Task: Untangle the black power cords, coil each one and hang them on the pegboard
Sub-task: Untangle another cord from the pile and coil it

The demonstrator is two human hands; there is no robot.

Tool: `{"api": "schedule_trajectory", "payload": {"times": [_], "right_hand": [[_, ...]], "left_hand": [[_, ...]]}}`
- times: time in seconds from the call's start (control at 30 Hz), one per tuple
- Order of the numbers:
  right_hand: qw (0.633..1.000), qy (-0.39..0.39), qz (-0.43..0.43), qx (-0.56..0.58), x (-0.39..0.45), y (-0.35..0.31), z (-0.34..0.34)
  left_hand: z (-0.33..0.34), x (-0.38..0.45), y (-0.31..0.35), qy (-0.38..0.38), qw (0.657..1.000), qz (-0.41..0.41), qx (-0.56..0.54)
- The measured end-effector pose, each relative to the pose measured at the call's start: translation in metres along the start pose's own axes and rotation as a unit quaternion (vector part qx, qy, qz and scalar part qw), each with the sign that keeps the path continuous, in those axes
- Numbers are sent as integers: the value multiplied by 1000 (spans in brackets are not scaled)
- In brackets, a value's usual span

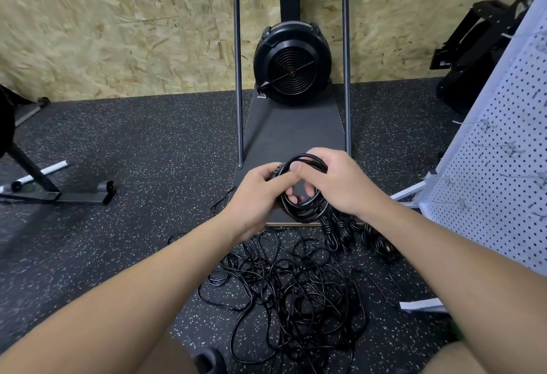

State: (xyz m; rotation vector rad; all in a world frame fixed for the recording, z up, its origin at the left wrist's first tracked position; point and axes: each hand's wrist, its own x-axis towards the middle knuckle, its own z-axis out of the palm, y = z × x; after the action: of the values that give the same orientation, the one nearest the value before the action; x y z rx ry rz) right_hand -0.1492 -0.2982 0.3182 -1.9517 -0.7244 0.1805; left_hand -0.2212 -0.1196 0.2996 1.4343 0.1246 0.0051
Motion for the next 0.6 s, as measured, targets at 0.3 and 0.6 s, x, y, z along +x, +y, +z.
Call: {"api": "schedule_trajectory", "payload": {"times": [0.3, 0.6], "right_hand": [[958, 154, 158, 185, 11, -4, 10], [984, 116, 100, 94, 3, 1, -5]], "left_hand": [[11, -4, 9, -151, 988, -18, -14], [12, -6, 0, -74, 996, 55, 20]]}}
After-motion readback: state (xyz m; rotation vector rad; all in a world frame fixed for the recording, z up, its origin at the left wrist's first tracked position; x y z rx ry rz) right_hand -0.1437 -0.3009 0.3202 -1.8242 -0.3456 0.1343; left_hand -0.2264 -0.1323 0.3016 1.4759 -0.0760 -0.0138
